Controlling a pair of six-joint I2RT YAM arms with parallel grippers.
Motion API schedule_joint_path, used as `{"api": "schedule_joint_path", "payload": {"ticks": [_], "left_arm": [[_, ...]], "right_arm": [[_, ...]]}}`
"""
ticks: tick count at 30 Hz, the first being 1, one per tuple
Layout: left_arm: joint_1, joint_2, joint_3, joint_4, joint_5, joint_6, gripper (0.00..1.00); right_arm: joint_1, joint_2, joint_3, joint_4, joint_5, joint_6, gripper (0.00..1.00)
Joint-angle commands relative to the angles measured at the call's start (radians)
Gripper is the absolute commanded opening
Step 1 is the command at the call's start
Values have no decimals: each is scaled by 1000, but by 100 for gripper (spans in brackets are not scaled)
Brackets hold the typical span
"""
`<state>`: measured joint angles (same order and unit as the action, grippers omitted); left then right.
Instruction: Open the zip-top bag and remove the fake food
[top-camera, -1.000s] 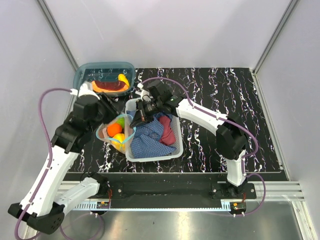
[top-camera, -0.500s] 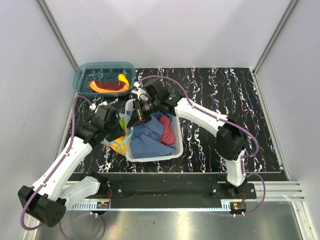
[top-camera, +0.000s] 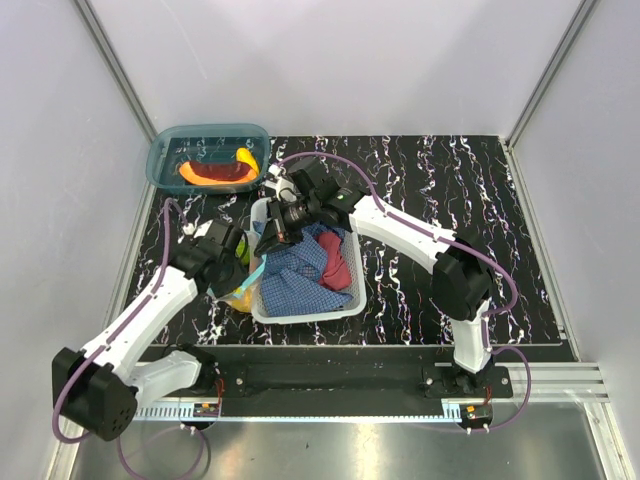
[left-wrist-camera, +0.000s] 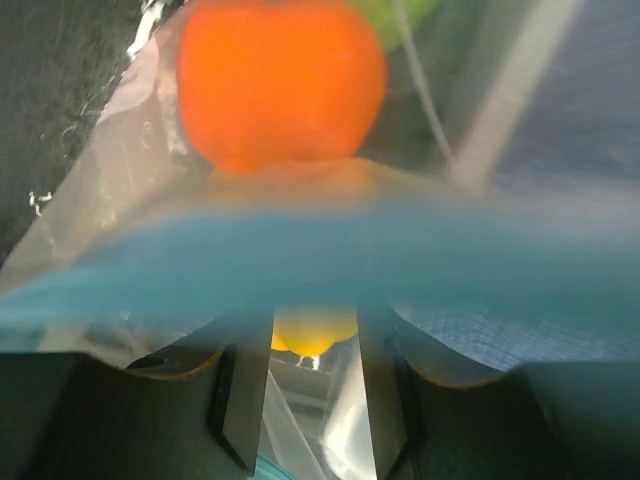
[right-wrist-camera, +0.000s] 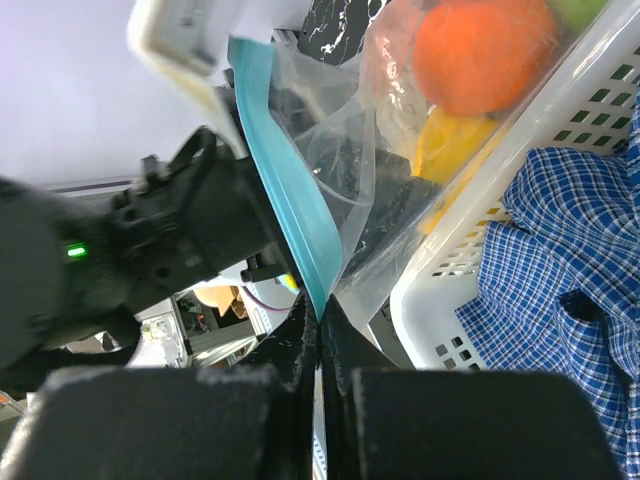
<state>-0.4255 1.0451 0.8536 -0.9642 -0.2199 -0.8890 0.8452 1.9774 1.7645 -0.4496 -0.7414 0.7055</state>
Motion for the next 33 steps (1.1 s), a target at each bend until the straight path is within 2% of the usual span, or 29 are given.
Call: {"api": "schedule_joint_path", "payload": {"ticks": [1,7,9,13,22,26,27,29,30,32,33], "left_arm": [[7,13,-27,-21,-53,-33,45],[21,23,-62,-21,-87,-36,59],[27,26,-77,-5,-79,-34,60],[28,53,-102,35,-47,-22,70],[30,61,-145,166,-75,-11,72],[33,49,-166,208,-113,18,62],[31,41,-168,209,-127,22,53],[33,30,-166,211,-136,39,44],[33,17,-165,211,-141,51,33],[33,0,-159,205,-139,62,25],[33,-22,-154,200,-134,68,18]], "right_arm": [[5,-14,35,14,11,12,0],[3,-18,29,12,13,9,0],[5,-18,30,14,10,12,0],[5,-20,29,14,7,9,0],[5,-15,20,12,-3,3,0],[5,-15,16,12,-9,0,0],[5,-17,13,12,-9,0,0],[5,-20,6,14,-9,-6,0],[5,-22,3,14,-7,-8,0],[5,-26,-2,15,-7,-9,0],[5,-25,-3,12,-7,-12,0]]}}
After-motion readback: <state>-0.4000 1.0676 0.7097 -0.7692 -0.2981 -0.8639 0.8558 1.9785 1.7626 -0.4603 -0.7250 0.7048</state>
